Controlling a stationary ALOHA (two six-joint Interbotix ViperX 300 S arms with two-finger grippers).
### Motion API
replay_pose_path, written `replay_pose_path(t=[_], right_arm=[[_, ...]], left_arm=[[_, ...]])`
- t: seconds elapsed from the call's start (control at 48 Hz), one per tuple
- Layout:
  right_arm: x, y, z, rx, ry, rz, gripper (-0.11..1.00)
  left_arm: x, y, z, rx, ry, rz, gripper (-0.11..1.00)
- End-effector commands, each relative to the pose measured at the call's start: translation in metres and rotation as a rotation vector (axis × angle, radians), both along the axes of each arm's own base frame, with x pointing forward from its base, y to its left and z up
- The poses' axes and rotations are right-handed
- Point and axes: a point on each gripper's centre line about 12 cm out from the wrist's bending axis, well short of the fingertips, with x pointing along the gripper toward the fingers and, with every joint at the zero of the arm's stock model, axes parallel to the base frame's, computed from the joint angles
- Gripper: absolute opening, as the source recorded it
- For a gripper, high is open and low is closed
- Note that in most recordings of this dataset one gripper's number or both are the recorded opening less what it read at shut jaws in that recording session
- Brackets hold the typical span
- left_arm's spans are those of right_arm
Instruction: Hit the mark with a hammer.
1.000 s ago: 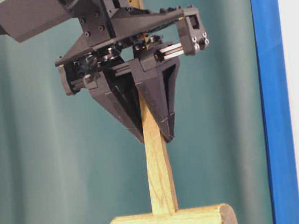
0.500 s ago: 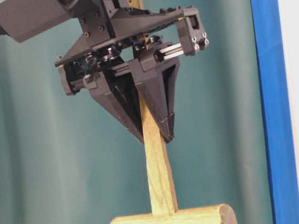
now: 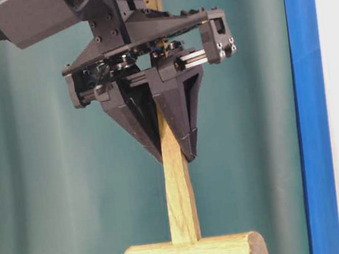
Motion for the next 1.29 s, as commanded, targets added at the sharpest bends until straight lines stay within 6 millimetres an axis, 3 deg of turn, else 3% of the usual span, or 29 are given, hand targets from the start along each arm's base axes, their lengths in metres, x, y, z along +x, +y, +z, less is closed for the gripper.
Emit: replay_pose_path(t=[0.0,0.375,0.459,0.542,0.584,1.271], right_arm=[[0.002,-0.002,0.028,0.0,-0.08,-0.007,0.09],[0.002,-0.002,0.025,0.005,-0.052,-0.002,0.09],[0.002,-0.002,0.026,0.005,-0.055,-0.002,0.09],[0.002,-0.002,0.025,0.008,-0.054,-0.002,0.09],[0.002,-0.002,0.026,0.008,-0.056,-0.002,0.09],[0.003,0.001,0.017,0.05,0.037,0.022,0.1]], left_arm=[[0.011,0.003,0.01,-0.001,-0.026,0.007,0.92],[0.028,0.007,0.009,-0.039,-0.005,0.02,0.87],[0.03,0.008,0.007,-0.058,0.004,0.023,0.74],[0.032,0.007,0.005,-0.069,0.019,0.022,0.5],[0.032,0.006,0.004,-0.07,0.028,0.019,0.44],[0.03,0.005,0.003,-0.072,0.043,0.016,0.45]])
